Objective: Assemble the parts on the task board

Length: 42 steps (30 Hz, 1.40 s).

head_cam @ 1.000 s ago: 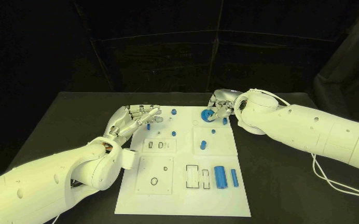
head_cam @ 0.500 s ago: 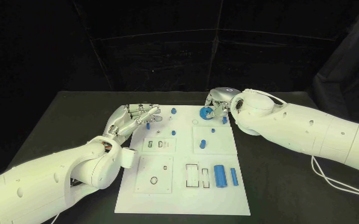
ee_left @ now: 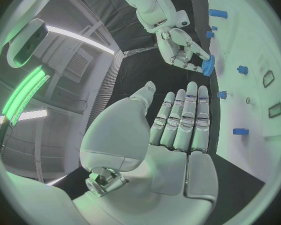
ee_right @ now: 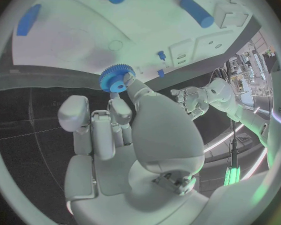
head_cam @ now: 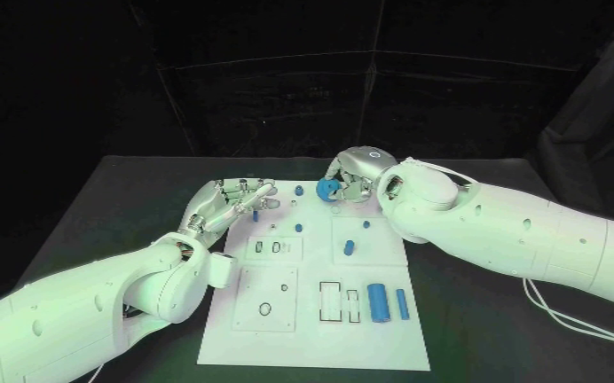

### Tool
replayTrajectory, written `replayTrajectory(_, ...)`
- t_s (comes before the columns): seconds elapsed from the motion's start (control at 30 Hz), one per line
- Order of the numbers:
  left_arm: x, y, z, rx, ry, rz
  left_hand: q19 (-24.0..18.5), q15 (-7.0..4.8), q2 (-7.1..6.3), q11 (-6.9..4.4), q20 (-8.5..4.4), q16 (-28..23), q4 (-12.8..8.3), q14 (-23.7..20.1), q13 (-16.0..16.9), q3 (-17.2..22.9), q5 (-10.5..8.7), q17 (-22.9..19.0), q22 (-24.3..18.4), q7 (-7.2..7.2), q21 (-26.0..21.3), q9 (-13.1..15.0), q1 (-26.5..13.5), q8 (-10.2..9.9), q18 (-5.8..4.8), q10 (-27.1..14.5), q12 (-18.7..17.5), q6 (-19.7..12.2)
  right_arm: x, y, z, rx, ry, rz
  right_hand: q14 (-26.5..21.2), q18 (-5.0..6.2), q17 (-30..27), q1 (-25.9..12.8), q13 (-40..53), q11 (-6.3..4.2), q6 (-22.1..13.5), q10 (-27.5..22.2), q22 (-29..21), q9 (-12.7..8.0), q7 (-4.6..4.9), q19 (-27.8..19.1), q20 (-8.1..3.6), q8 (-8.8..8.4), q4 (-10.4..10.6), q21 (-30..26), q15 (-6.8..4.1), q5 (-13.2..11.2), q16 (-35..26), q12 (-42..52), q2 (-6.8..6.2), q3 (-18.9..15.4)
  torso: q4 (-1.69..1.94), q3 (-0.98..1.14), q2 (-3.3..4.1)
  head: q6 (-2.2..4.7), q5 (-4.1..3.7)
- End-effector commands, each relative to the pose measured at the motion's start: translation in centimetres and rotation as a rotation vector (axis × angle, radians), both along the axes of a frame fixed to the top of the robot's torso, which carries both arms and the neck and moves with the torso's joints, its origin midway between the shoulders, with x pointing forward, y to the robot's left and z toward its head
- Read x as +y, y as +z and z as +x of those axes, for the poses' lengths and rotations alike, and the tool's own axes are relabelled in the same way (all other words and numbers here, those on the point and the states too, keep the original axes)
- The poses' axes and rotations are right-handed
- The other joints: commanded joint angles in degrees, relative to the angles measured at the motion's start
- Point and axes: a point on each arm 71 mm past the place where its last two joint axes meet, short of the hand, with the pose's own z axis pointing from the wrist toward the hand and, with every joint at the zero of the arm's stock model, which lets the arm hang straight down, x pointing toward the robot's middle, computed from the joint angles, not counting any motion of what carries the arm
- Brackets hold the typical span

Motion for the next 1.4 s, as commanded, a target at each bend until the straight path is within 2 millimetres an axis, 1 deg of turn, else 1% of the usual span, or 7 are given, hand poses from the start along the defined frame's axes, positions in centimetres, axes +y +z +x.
replayTrajectory(0.03,-0.2,0.1,-0.1,-0.003,-0.019,-0.01,0.1,0.14,0.5,0.12,0.43,-0.4,-0.3,-0.1,-0.1,0.1,0.17,-0.1,-0.1,0.64,-0.3,0.0,0.0,-0.3,0.35,-0.4,-0.3,-0.4,1.3,0.6,0.0,-0.056,0.008,0.041,3.8,-1.01,3.7,-0.8,0.0,0.04,2.4,0.5,0.0,2.3,-0.85,0.2,-0.08,-0.24,2.7,0.3,-0.3,0.3,0.2,-0.1,-0.48,3.5,0.11,-0.07,0.06,0.17,0.03)
replayTrajectory(0.2,-0.3,0.2,-0.1,-0.003,-0.021,-0.011,0.1,0.15,0.51,0.12,0.43,-0.4,-0.3,-0.1,-0.1,0.2,0.17,-0.1,-0.1,0.65,-0.3,-0.1,0.0,-0.3,0.35,-0.4,-0.3,-0.4,3.1,0.2,0.2,-0.033,0.023,0.033,3.8,-1.0,3.5,-1.3,0.0,0.11,2.3,0.5,-0.1,2.3,-0.76,0.2,-0.05,-0.44,2.7,0.2,-0.26,0.3,0.1,-0.3,-0.79,4.1,0.25,-0.03,0.13,0.13,0.14)
replayTrajectory(0.43,-0.3,0.2,-0.1,-0.003,-0.02,-0.011,0.1,0.16,0.53,0.13,0.44,-0.4,-0.3,-0.1,-0.1,0.2,0.17,-0.1,-0.1,0.65,-0.3,-0.1,-0.1,-0.3,0.35,-0.4,-0.3,-0.4,5.3,-1.1,0.4,0.017,0.043,-0.006,3.7,-0.97,3.2,-1.9,-0.1,0.2,2.1,0.4,-0.2,2.3,-0.66,0.1,0.0,-0.69,2.6,0.2,-0.19,0.4,-0.1,-0.5,-1.15,4.7,0.15,-0.02,0.13,-0.09,0.46)
replayTrajectory(0.9,-0.3,0.2,-0.1,-0.005,-0.018,-0.011,0.1,0.18,0.56,0.14,0.45,-0.5,-0.3,-0.2,-0.1,0.2,0.17,-0.1,-0.1,0.65,-0.3,-0.1,-0.1,-0.3,0.34,-0.4,-0.3,-0.5,6.9,-2.4,0.9,0.056,0.049,-0.036,3.6,-0.86,2.7,-3.3,-0.6,0.54,1.2,-0.1,-0.9,2.2,-0.24,-0.3,0.21,-1.52,2.4,-0.2,0.07,1.1,-0.3,-1.3,-2.33,5.4,0.06,0.05,0.11,-0.47,0.73)
replayTrajectory(1.13,-0.3,0.2,-0.1,-0.004,-0.017,-0.011,0.1,0.18,0.56,0.14,0.45,-0.5,-0.3,-0.2,-0.1,0.2,0.17,-0.1,-0.1,0.65,-0.3,-0.1,-0.1,-0.3,0.34,-0.4,-0.3,-0.5,7.3,-2.3,1.0,0.041,0.055,-0.02,3.5,-0.8,2.6,-5.2,-1.9,1.22,-1.2,-1.1,-1.5,2.1,0.51,-0.6,0.69,-3.21,2.5,-0.5,0.63,1.3,-0.5,-3.0,-3.98,4.9,0.1,0.04,0.1,-0.48,0.72)
replayTrajectory(1.3,-0.3,0.2,0.0,-0.004,-0.017,-0.01,0.1,0.18,0.56,0.14,0.45,-0.5,-0.3,-0.2,-0.1,0.2,0.17,-0.1,-0.1,0.65,-0.3,-0.1,-0.1,-0.3,0.34,-0.4,-0.3,-0.5,7.6,-2.5,0.9,0.053,0.069,-0.031,3.5,-0.68,2.4,-8.8,-2.5,1.48,-2.6,-1.5,-2.0,2.2,0.6,-0.9,1.0,-4.05,4.1,-0.8,0.9,2.7,-0.6,-3.9,-6.61,1.3,0.09,0.03,0.09,-0.58,0.68)
replayTrajectory(1.4,-0.3,0.2,0.0,-0.004,-0.017,-0.01,0.1,0.18,0.56,0.14,0.45,-0.5,-0.3,-0.2,-0.1,0.2,0.17,-0.1,-0.1,0.65,-0.3,-0.1,-0.1,-0.3,0.34,-0.4,-0.3,-0.5,7.7,-2.6,0.9,0.064,0.076,-0.042,3.5,-0.66,2.3,-9.8,-2.5,1.53,-2.7,-1.5,-2.1,2.3,0.6,-1.0,1.07,-4.0,4.9,-0.9,0.94,3.6,-0.7,-3.9,-7.08,-0.9,0.09,0.04,0.1,-0.69,0.72)
